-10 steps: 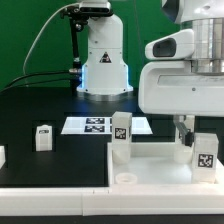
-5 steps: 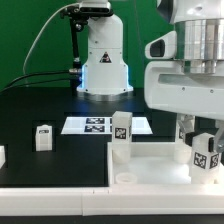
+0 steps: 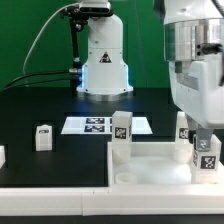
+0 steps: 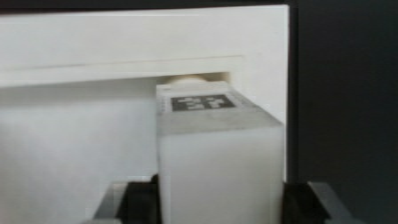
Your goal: Assemble square table
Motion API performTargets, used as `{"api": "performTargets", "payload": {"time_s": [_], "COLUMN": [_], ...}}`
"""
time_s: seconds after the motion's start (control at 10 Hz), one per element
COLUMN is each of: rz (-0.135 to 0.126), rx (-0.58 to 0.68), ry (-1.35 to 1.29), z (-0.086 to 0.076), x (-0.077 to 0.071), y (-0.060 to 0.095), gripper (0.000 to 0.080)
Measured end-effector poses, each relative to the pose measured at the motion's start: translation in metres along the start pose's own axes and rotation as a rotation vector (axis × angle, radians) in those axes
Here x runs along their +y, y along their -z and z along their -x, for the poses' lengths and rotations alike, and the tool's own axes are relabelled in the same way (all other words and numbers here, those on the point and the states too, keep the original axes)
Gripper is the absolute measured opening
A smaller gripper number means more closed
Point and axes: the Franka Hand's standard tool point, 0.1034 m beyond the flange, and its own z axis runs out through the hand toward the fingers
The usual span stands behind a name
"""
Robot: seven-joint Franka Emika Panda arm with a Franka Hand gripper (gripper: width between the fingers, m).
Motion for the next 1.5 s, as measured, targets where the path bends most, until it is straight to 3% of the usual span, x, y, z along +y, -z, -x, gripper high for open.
{"api": "performTargets", "payload": {"time_s": [0.2, 0.3, 0.4, 0.5, 0.6, 1.0, 1.3, 1.5], "rz": [0.001, 0.002, 0.003, 0.001, 0.002, 0.015, 0.039, 0.038], "rx": [0.001, 0.001, 0.002, 0.002, 0.002, -0.005, 0.014, 0.016], "ry": [-0.045, -0.027, -0.017, 0.144, 0.339, 0.705, 1.238, 1.184], "z": [0.000, 0.000, 0.000, 0.001, 0.005, 0.008, 0.013, 0.011], "x": [0.000, 0.001, 0.001, -0.001, 0.000, 0.004, 0.004, 0.004], "y": [0.000, -0.001, -0.001, 0.000, 0.000, -0.002, -0.006, -0.007], "gripper": [0.0292, 0.0375, 0.0512, 0.0512, 0.0630, 0.0649, 0.0649, 0.0603]}}
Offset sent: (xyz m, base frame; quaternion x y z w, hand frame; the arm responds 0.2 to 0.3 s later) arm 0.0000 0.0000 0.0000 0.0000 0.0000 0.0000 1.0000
